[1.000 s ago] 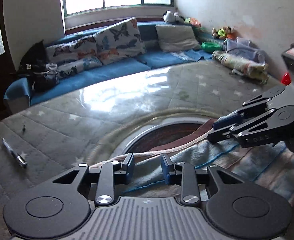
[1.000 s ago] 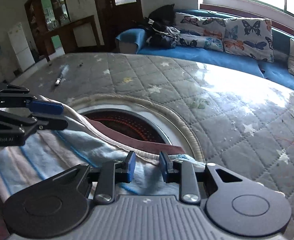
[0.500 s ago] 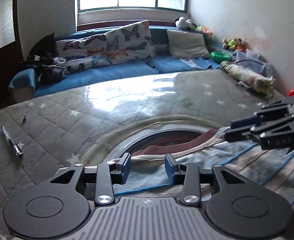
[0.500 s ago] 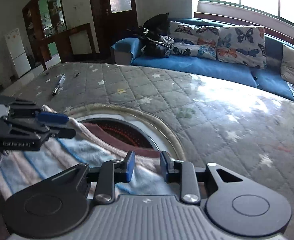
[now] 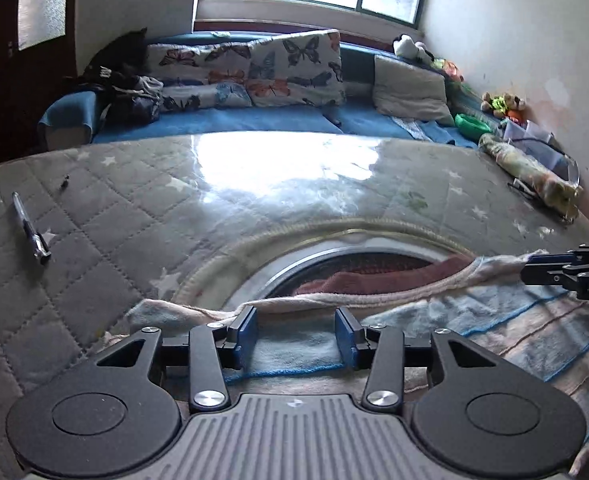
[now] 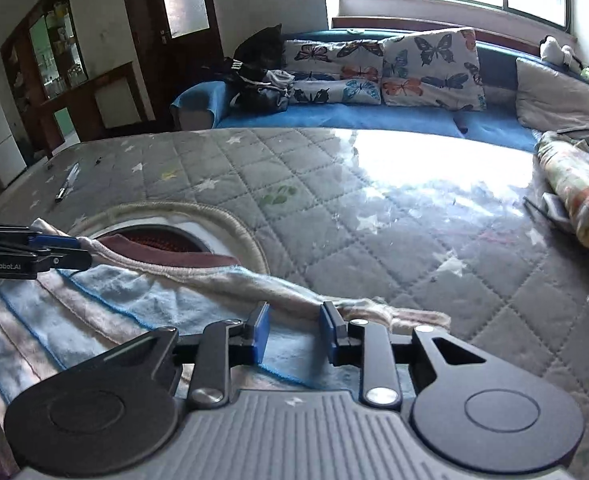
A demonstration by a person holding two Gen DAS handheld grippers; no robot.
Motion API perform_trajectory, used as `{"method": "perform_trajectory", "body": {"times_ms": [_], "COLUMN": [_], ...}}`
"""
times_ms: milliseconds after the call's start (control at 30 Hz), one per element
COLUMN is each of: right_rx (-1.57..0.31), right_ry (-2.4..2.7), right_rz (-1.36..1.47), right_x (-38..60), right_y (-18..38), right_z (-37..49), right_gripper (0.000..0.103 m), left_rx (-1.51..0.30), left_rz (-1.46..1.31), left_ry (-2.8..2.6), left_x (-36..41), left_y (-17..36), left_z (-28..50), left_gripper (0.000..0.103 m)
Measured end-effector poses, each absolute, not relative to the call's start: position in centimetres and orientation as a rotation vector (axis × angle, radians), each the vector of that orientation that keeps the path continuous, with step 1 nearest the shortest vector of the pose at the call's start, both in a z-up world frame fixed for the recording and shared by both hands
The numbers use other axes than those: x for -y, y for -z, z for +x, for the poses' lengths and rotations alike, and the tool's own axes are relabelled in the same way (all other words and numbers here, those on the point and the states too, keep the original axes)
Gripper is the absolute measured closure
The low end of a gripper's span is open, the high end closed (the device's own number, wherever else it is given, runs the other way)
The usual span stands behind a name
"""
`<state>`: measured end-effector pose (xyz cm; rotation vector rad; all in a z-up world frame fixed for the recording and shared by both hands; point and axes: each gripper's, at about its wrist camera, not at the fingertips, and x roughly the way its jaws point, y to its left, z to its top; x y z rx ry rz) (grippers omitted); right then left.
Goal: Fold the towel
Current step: 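Lower the held blanket edge with both grippers onto the table, then open both grippers and release the folded blanket edge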
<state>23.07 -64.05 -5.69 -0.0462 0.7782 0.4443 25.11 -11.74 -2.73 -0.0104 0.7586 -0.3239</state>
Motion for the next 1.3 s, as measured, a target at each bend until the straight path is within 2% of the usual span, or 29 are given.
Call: {"method": "perform_trajectory", "body": {"times_ms": [200,333,833,933,1300], "right_rx": [-0.779,-0.771,-0.779,-0.765,-0.727], "right_ry": [-0.433,-0.381,-0.381,-0.386,-0.565], "right_rz": [-0.061,-0.020,-0.129,-0.121,-0.235], "right_x": [65.2,66.3,63.4,63.3,58.6], "right_y": [5.2,5.8,5.8,5.1,4.1], "right_z": [21.9,22.7,24.4,24.1,16.8], "right_gripper": [0.076,0.090,0.089,0.088,0.071], "left_rx": [-0.748,-0.745,-0.734,-0.716,-0.666], "left_rz": [-0.009,-0.021,-0.047,-0.065,-0.014], "left_ry": [0.288,0.273,0.274,0.283,0.401], "left_x": [11.0,10.6,10.0,9.7,12.0], "left_y": [2.9,3.4,3.4,2.8,1.0], "left_z": [24.9,24.9,24.9,24.3,17.6], "left_gripper": [0.054,0.055,0.053,0.051,0.047]}}
